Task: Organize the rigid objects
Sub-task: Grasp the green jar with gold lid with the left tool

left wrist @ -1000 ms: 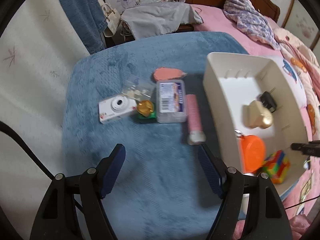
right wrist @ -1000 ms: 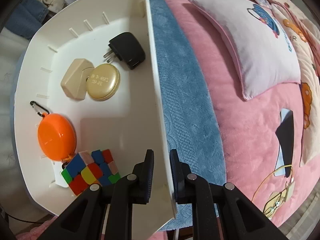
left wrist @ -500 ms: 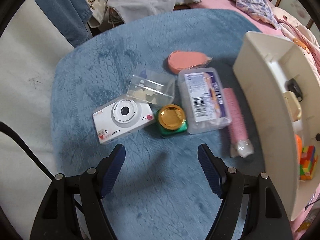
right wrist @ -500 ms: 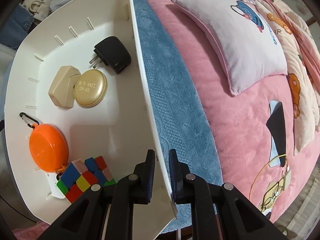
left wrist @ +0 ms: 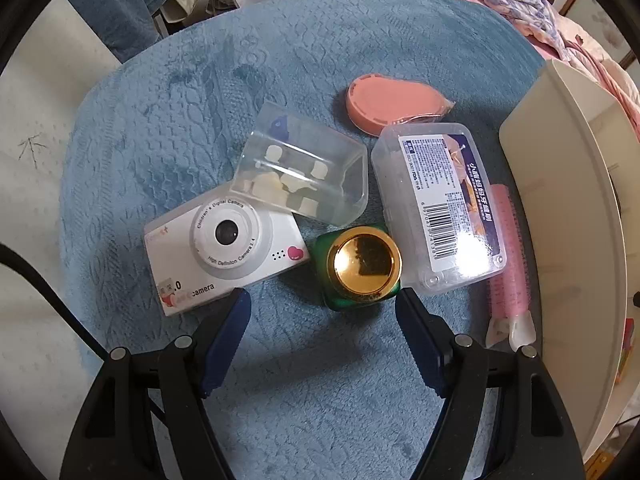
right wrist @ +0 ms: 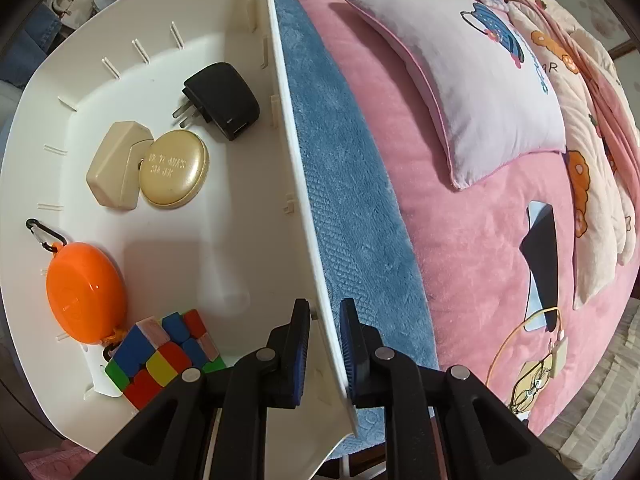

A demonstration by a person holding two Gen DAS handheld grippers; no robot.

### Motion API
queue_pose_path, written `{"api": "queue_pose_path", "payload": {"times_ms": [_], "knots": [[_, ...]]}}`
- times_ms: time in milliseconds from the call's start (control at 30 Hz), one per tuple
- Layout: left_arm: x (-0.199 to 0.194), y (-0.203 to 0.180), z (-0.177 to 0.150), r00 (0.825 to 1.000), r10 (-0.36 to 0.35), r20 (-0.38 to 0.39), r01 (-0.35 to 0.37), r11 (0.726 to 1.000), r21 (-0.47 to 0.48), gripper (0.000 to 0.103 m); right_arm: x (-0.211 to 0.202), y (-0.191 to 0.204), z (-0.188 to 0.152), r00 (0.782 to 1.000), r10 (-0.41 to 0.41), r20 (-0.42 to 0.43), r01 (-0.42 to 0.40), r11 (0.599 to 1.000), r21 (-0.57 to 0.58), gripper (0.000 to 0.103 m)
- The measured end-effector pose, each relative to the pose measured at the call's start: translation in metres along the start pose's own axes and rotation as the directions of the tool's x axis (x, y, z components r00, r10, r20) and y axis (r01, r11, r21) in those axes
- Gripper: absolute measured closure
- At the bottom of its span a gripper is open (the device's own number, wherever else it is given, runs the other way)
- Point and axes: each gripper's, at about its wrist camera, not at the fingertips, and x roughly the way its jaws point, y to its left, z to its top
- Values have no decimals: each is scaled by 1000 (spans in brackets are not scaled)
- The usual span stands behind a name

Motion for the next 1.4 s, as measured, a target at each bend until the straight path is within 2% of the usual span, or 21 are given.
{"api": "queue_pose_path", "payload": {"times_ms": [167,467,633,733,833,900,933,1100,1267,1400], "knots": [[-1,1,-1,1000,-6,-2,6,1000,-12,25,0,-1,0,1000,0,0,0,1000,1,86],[8,15,13,999,-49,-7,48,991,-128,26,1,-2,0,1000,2,4,-2,1000,0,86],[13,22,16,998,-69,-14,65,976,-206,28,2,-2,-2,1000,5,8,-5,1000,-7,86],[18,32,18,996,-90,-18,82,958,-273,36,2,-2,-2,1000,9,11,-8,1000,-14,86],[20,40,18,991,-133,-7,122,931,-344,40,1,-2,-3,1000,18,14,-18,1000,-19,86],[20,43,17,989,-149,0,140,928,-347,48,1,-3,-3,1000,24,17,-24,999,-25,86],[20,43,16,988,-156,4,148,928,-342,56,1,-3,-4,999,26,18,-26,999,-29,86],[15,35,16,993,-115,1,109,937,-331,57,1,-3,-4,999,44,22,-43,998,-50,86],[11,34,1,992,-127,-8,114,918,-380,58,2,-3,-5,998,64,19,-62,994,-88,86],[5,35,-21,994,-110,-26,89,900,-426,58,3,-4,-4,996,88,9,-86,990,-112,86]]}}
